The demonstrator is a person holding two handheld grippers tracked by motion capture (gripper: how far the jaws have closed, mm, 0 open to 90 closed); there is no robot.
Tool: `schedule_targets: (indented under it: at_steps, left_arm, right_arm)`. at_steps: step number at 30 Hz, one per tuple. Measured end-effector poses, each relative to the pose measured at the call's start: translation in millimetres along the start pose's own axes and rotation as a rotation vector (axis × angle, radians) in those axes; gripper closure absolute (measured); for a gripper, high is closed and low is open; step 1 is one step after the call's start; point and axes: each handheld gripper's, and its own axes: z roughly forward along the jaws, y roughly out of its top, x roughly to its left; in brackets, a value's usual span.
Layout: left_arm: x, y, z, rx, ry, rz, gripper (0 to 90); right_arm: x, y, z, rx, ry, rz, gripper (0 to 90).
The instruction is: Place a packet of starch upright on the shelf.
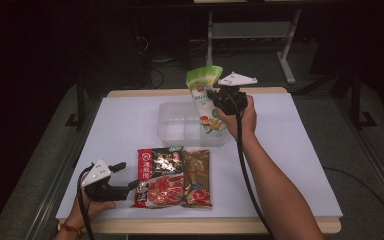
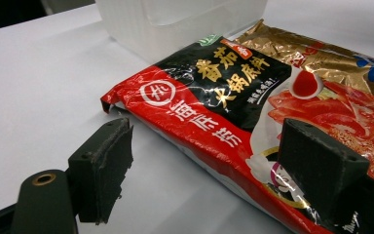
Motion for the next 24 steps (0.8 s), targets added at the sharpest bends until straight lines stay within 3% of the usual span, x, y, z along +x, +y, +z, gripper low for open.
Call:
schedule_targets:
  at_steps: [13, 14, 18, 24]
  left_arm:
    - [-2.4, -0.1, 2.0, -0.003, -0.03, 0.009, 19.8]
    - [-2.8, -0.1, 2.6, 0.0, -0.03, 0.009, 19.8]
    - [-3.4, 0.1, 4.0, 0.006, -0.033, 0.01, 19.9]
    - [-3.7, -0.8, 3.5, 0.009, -0.035, 0.017, 19.9]
  right_arm:
    - [-12.1, -2.2, 31.1, 0.028, -0.103, 0.037, 89.4]
    - [-16.8, -3.8, 32.8, 0.016, -0.101, 0.062, 89.4]
    - [-19.1, -4.4, 36.2, 0.008, -0.109, 0.072, 89.4]
    - [-10.8, -8.9, 41.3, 0.004, -0.087, 0.085, 89.2]
